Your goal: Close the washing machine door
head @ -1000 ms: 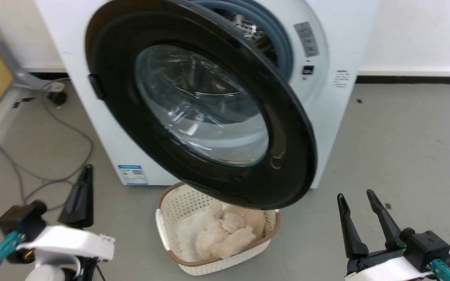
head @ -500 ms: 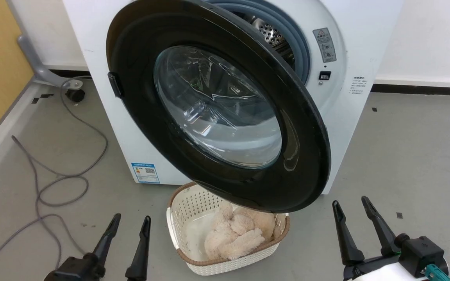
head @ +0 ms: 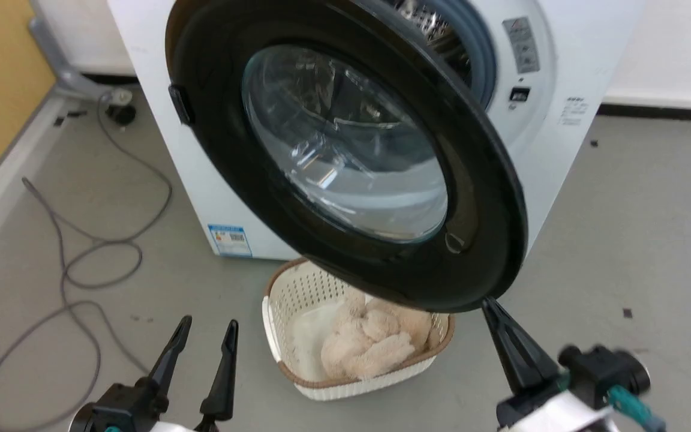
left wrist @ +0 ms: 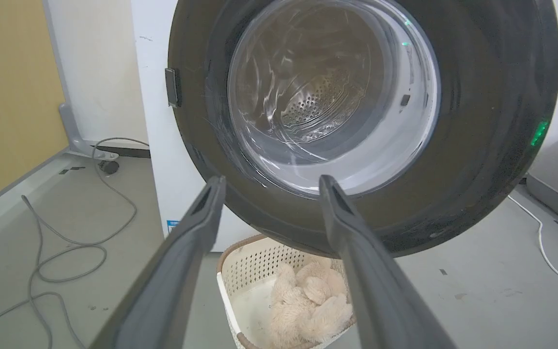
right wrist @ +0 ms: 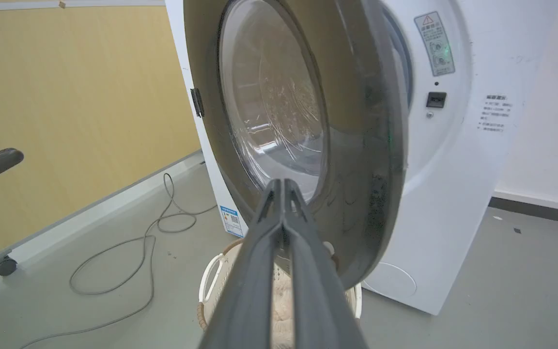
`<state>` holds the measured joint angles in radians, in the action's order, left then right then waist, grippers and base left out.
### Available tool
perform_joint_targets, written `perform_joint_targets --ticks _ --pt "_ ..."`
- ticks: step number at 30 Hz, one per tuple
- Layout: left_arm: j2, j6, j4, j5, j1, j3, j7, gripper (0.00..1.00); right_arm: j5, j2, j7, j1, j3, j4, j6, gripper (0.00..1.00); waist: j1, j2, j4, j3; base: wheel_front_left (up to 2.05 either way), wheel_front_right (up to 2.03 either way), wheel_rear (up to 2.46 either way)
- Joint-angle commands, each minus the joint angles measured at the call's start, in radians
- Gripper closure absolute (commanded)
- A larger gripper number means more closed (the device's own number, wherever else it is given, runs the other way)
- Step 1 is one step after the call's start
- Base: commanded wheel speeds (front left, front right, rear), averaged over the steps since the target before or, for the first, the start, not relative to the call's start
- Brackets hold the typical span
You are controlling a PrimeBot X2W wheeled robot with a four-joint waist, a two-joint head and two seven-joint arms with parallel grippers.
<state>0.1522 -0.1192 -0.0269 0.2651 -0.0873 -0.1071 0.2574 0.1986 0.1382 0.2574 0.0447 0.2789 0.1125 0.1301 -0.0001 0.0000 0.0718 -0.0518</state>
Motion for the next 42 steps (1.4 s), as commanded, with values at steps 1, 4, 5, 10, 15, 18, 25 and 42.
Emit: perform_joint_targets --ticks 1,4,5,10,15,18,25,42 --pt "-0.006 -0.006 0.003 -0.009 0.018 0.003 0.004 0.0 0.005 0.02 0.004 0.036 0.017 0.008 0.001 1.0 0.0001 0.0 0.011 -0.024 0.0 0.0 0.0" --pt "-0.014 -0.008 0.004 -0.012 0.037 0.007 0.004 0.0 0.029 0.072 -0.002 0.115 0.059 0.041 0.001 1.0 0.0001 0.0 0.026 -0.056 0.0 0.0 0.0" --pt "-0.017 -0.009 0.004 -0.012 0.044 0.008 0.004 0.0 0.034 0.092 -0.008 0.144 0.07 0.055 0.001 1.0 0.0001 0.0 0.033 -0.067 0.0 0.0 0.0" --pt "-0.029 -0.01 0.002 -0.012 0.084 0.005 0.004 0.0 0.063 0.166 -0.039 0.275 0.073 0.117 0.001 1.0 0.0001 0.0 0.07 -0.118 0.0 0.0 0.0" --pt "-0.048 -0.011 0.012 -0.015 0.135 0.019 0.004 0.0 0.086 0.195 -0.079 0.382 -0.007 0.15 0.001 1.0 0.0001 0.0 0.107 -0.18 0.0 0.0 0.0" --pt "-0.056 -0.011 0.022 -0.013 0.155 0.019 0.004 0.0 0.095 0.208 -0.104 0.44 -0.056 0.167 0.001 1.0 0.0001 0.0 0.125 -0.215 0.0 0.0 0.0" --pt "-0.071 -0.011 0.039 -0.004 0.208 0.036 0.004 0.0 0.128 0.251 -0.157 0.59 -0.108 0.224 0.001 1.0 0.0001 0.0 0.16 -0.295 0.0 0.0 0.0" --pt "-0.086 -0.011 0.032 0.005 0.275 0.023 0.004 0.0 0.096 0.21 -0.233 0.833 -0.304 0.408 0.001 1.0 0.0001 0.0 0.201 -0.381 0.0 0.0 0.0"
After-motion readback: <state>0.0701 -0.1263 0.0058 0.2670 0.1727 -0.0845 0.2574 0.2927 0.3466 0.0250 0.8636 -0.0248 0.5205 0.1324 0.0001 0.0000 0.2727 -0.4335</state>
